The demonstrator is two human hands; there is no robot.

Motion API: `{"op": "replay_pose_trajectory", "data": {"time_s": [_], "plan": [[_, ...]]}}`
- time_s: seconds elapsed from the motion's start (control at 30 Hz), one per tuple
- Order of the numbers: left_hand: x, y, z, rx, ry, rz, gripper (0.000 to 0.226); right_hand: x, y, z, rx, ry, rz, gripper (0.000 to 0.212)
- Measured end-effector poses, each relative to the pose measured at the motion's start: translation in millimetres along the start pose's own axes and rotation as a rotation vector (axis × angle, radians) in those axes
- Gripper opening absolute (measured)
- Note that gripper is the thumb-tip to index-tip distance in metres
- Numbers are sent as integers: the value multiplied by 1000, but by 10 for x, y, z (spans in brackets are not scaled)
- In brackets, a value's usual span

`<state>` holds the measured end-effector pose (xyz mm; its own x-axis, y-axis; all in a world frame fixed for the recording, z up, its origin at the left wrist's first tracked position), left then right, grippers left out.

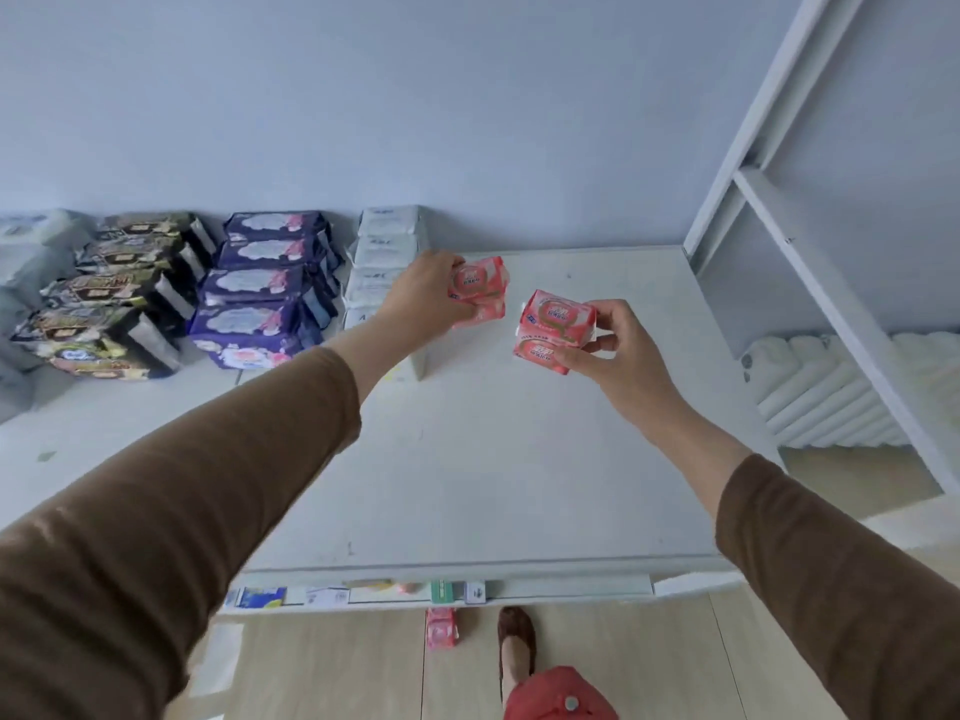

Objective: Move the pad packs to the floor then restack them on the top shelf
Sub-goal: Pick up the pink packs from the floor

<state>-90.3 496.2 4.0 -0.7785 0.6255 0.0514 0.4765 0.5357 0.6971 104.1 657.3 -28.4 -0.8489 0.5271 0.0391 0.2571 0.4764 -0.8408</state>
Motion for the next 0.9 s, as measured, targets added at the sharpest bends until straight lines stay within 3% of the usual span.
{"op": "replay_pose_trajectory", "data": {"time_s": [0.13,0.4,0.9], "plan": [[662,-56,41,35,22,-26,56,428,82,90,0,-52,13,56],[1502,-272,261,191,29,-27,45,871,180,248,21,-105,16,47],[1659,-397,407,274,-14,37,42,1113,270,488,9,-167,30,51]]}}
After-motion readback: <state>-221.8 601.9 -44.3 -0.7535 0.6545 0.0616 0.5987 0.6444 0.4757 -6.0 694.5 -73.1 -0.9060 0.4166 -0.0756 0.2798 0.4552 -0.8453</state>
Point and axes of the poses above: each hand's wrist, its own x-axis towards the middle knuckle, its own z-axis out of the palm, y = z × x, the point moved 7 cm from there along x, towards the middle knuckle, and after that the axes turned 11 degrees about -x, right-handed, at the moved point
